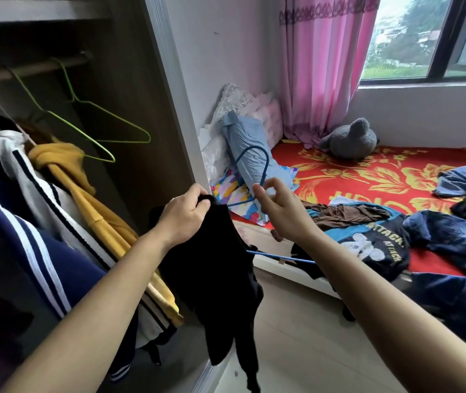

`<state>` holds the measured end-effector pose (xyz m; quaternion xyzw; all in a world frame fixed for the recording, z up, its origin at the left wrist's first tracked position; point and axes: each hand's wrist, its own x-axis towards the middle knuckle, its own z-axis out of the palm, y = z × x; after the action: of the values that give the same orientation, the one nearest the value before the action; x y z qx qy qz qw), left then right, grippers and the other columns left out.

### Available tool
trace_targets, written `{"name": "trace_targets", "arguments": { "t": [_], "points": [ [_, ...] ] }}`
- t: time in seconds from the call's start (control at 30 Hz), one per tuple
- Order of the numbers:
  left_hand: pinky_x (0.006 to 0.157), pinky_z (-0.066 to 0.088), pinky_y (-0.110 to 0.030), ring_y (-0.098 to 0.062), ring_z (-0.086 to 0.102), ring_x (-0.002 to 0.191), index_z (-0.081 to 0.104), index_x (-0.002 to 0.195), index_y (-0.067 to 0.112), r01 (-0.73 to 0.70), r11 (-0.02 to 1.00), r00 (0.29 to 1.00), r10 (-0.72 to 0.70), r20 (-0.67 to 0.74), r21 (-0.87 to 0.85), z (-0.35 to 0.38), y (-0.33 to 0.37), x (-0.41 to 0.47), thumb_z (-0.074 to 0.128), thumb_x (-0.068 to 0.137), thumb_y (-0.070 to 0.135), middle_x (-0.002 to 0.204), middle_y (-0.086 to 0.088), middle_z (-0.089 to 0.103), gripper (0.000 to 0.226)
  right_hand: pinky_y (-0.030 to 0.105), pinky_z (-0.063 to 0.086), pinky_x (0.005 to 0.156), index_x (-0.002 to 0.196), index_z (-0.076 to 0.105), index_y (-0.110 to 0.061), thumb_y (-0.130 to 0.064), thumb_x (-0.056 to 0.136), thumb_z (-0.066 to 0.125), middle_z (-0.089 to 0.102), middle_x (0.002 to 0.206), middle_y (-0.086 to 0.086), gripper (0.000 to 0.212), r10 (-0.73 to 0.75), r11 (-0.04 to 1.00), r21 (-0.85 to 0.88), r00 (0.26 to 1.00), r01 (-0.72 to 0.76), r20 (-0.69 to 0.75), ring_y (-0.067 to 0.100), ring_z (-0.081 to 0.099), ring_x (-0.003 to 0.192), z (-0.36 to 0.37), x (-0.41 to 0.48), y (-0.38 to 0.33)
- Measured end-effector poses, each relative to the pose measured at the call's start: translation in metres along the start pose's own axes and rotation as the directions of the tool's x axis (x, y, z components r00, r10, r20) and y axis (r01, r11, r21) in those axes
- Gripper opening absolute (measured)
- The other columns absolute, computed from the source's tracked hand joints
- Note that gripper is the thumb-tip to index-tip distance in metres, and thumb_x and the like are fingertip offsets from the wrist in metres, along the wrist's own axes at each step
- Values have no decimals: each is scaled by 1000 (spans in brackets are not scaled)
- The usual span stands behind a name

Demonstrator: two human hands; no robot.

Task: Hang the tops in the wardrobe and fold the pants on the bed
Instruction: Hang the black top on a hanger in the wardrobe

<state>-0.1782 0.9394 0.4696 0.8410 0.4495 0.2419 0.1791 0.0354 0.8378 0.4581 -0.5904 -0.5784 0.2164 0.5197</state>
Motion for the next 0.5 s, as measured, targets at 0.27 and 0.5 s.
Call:
{"name": "trace_targets", "arguments": {
  "t": [0.27,0.5],
  "points": [
    [90,20,-33,-13,50,107,63,103,39,-55,991,987,73,-146,125,21,30,1,23,88,57,101,9,61,46,14,37,47,86,40,-12,-30,110,34,44,72,3,30,112,871,477,993,-120,45,13,46,61,6,-3,-7],
    [90,22,-40,-24,48,105,68,105,32,-10,966,959,82,-270,259,38,24,4,46,95,61,100,-1,55,37,29,36,87,105,61,-9,-20,99,61,56,104,-2,13,-278,935,-297,921,194,-272,11,50,99,2,-22,27]
  ]
}}
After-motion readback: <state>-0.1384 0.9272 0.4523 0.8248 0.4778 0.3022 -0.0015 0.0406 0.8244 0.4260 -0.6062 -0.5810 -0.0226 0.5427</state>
